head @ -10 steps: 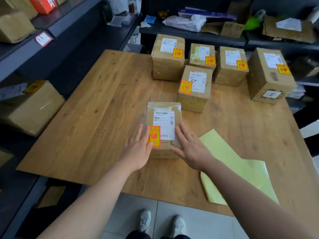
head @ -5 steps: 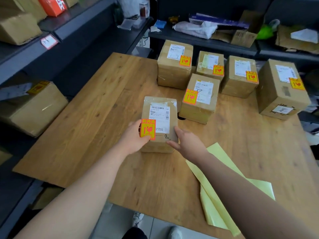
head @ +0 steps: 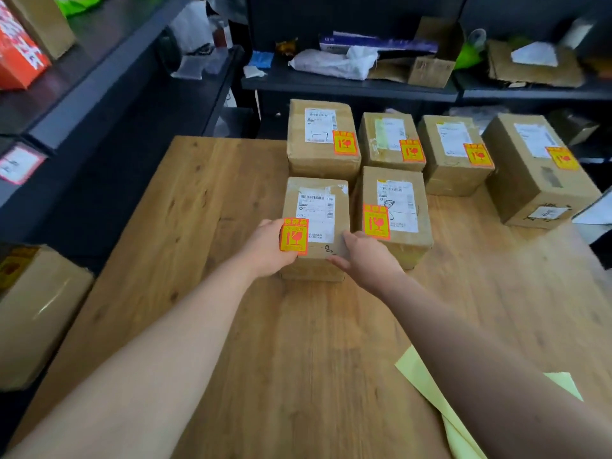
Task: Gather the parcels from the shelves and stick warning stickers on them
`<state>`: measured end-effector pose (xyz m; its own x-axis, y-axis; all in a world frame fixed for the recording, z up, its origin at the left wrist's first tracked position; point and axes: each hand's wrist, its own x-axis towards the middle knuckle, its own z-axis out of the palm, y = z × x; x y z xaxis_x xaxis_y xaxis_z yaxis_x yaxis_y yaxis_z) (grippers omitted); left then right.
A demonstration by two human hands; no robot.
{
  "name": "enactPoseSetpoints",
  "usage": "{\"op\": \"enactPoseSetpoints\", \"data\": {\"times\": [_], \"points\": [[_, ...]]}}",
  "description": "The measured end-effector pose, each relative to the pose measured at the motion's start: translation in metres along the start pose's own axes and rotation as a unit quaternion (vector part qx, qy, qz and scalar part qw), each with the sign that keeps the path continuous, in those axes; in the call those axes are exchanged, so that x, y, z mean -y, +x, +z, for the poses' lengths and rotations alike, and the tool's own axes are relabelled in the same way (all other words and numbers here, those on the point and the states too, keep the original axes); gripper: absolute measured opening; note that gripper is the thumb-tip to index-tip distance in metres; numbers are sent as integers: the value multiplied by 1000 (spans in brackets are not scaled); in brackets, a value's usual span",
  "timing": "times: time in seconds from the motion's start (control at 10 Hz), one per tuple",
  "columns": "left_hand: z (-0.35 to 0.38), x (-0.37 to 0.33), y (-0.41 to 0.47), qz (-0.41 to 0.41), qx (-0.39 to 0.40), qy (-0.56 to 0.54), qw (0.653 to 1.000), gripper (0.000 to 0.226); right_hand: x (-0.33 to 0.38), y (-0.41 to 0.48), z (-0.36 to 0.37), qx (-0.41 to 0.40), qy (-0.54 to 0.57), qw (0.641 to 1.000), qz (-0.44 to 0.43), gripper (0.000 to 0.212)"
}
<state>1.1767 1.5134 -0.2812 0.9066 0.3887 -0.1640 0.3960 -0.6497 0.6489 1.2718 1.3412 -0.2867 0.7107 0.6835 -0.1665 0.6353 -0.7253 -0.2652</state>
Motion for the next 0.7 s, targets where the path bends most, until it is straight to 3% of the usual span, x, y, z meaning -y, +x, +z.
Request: {"op": "enactPoseSetpoints", "data": {"times": [0.2, 0.4, 0.6, 0.7], "points": [[-6, 5, 22, 61, 5, 19, 998, 44, 0, 15, -3, -8, -20, 999, 24, 42], [-5, 11, 27, 68, 17, 79, 994, 38, 4, 13, -3, -28, -28, 999, 32, 40], [-15, 9, 16, 110, -10, 299, 948, 38, -6, 2, -16, -69, -64, 995, 15, 34], [-21, 7, 3, 98, -14, 339, 936, 39, -17, -8, -25, -70, -100, 992, 10, 34]]}}
